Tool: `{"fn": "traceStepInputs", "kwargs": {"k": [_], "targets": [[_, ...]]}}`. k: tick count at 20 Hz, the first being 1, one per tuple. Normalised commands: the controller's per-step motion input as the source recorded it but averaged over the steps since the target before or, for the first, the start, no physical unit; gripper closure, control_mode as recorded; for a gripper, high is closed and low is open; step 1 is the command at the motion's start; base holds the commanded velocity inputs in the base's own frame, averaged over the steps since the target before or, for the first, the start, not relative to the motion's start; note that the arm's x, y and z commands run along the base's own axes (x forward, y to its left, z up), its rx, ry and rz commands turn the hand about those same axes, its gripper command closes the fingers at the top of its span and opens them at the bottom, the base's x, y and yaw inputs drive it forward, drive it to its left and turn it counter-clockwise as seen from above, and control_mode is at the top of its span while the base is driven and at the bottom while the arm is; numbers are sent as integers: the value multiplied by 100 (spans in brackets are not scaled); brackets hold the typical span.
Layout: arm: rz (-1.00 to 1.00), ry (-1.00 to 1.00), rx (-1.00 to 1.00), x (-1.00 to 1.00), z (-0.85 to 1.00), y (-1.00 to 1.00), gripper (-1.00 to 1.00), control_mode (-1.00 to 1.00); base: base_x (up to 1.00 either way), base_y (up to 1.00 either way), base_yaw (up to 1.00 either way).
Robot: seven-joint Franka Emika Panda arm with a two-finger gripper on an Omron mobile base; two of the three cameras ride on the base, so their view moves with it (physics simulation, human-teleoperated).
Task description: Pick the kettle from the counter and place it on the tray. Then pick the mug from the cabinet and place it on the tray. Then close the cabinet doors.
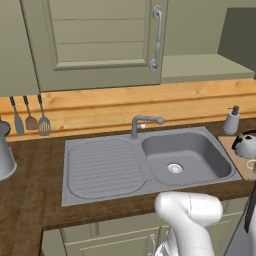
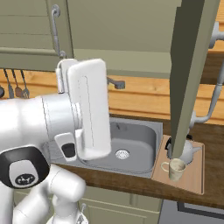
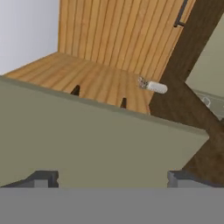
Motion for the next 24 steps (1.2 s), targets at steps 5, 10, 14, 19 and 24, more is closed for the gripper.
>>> {"fn": "traceStepInputs", "kwargs": {"k": [5, 10, 14, 19, 24], "targets": [[-3, -17, 4, -72, 7, -71, -100, -100, 0, 0, 0], [-4, -11, 0, -61, 1, -54, -100, -100, 0, 0, 0], [-7, 0, 0, -29, 3, -40, -100, -100, 0, 0, 0], [-4, 2, 0, 0, 0, -50, -100, -100, 0, 0, 0], [0, 1, 0, 10, 0, -43, -100, -100, 0, 0, 0]]}}
